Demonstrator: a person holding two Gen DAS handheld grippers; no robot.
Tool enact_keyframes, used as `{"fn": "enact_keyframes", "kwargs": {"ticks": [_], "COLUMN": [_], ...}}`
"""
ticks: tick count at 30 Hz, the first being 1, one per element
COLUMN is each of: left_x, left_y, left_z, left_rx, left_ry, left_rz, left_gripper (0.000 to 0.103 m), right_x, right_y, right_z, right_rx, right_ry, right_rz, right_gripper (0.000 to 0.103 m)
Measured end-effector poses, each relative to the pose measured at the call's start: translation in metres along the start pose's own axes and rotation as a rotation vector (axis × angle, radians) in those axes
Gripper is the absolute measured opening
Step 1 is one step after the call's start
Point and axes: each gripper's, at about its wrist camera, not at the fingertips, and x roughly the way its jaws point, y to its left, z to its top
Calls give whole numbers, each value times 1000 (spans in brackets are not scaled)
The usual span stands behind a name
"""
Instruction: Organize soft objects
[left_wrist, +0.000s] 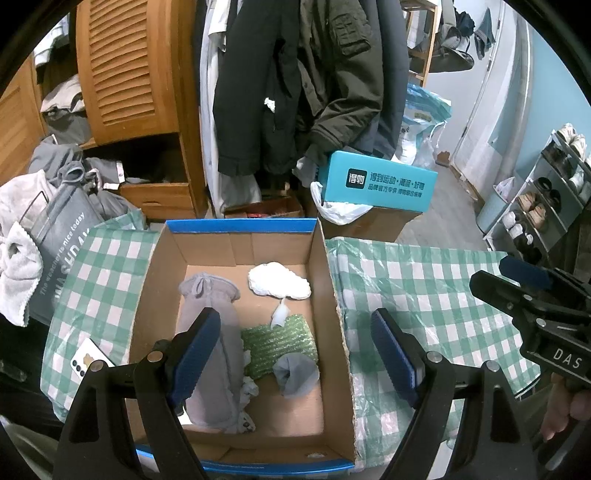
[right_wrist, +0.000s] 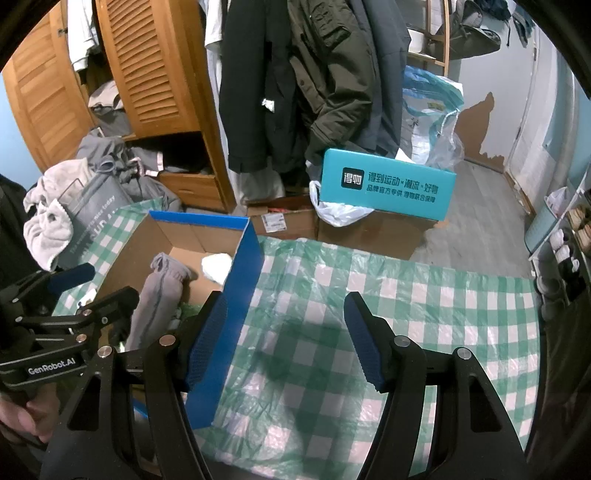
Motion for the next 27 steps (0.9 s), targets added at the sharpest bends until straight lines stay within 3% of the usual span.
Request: {"fn": "enact_keyframes", "kwargs": {"ticks": [27], "left_x": [0], "left_y": [-7], "left_z": [-2], "left_rx": [40], "left_ry": [1], "left_rz": [16], "left_gripper": [85], "right_x": [0], "right_y": [-1], "right_z": [0], "right_rx": [-1], "right_ry": [1], "right_rz": [-1], "right_gripper": [65]}}
